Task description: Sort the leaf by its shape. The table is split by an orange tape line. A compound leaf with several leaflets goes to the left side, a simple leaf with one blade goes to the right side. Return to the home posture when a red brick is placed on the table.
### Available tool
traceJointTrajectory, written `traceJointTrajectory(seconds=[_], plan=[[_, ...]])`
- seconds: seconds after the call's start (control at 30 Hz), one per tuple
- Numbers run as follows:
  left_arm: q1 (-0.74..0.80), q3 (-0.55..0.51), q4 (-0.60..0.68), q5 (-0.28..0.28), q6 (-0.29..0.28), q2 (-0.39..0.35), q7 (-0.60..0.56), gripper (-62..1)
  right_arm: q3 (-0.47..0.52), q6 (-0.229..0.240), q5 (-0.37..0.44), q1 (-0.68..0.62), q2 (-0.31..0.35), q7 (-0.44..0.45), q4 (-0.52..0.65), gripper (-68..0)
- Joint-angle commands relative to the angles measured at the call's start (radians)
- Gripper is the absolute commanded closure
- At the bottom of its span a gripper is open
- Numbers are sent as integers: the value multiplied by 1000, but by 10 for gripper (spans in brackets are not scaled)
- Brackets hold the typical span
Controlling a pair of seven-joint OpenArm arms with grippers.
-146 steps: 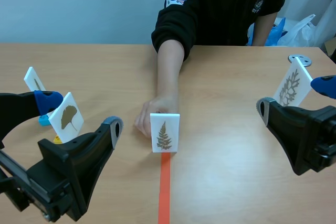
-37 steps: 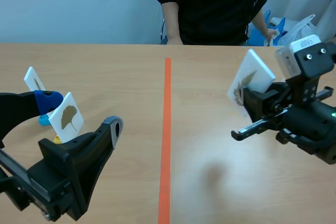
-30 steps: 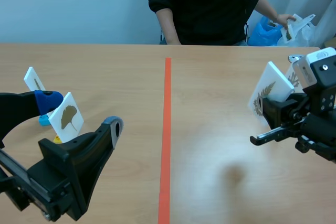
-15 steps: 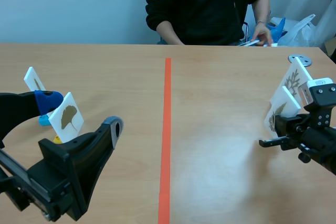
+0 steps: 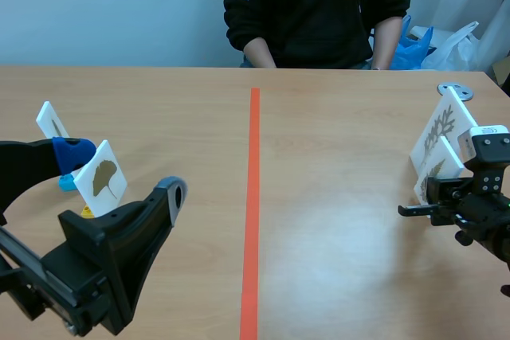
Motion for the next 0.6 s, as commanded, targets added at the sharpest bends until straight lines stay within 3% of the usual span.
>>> traceJointTrajectory(seconds=[0.0,0.23,0.37,0.57], plan=[[-3,-2,11,-7,1,3,-13,-623,-3,-18,3,12,13,21,29,-27],[-3,-2,11,-7,1,3,-13,-623,-3,-32,0,9,13,3,29,-90],[-3,-2,11,-7,1,3,-13,-623,-3,-33,0,8,13,3,29,-204],[-3,-2,11,-7,1,3,-13,-623,-3,-32,1,6,14,6,29,-319]])
